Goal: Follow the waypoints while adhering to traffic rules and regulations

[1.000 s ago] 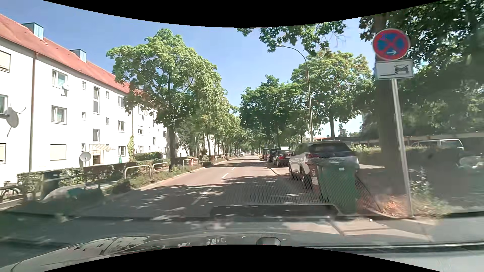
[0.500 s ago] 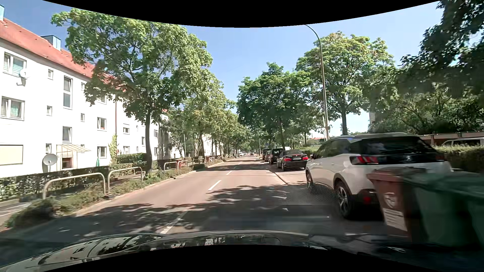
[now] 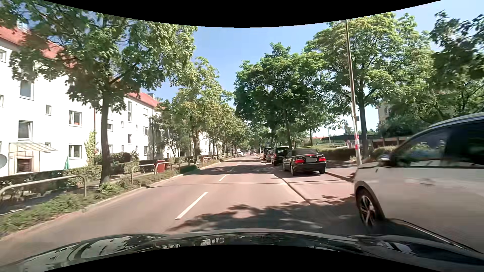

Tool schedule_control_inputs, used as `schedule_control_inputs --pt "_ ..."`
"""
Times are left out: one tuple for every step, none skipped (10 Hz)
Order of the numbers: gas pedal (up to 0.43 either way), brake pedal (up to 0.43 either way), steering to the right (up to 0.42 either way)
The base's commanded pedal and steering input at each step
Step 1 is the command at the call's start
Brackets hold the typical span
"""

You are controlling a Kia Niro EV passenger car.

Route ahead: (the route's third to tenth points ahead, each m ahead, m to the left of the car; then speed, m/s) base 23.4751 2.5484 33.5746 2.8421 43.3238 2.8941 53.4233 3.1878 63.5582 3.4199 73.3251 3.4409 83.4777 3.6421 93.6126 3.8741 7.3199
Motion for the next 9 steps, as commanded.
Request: schedule_control_inputs --pt "0.087 0.000 -0.002" --pt "0.087 0.000 -0.001" --pt "0.079 0.000 -0.002" --pt "0.079 0.000 -0.002" --pt "0.067 0.000 -0.002" --pt "0.067 0.000 -0.001" --pt "0.067 0.000 -0.002" --pt "0.067 0.000 -0.002" --pt "0.067 0.000 -0.002"
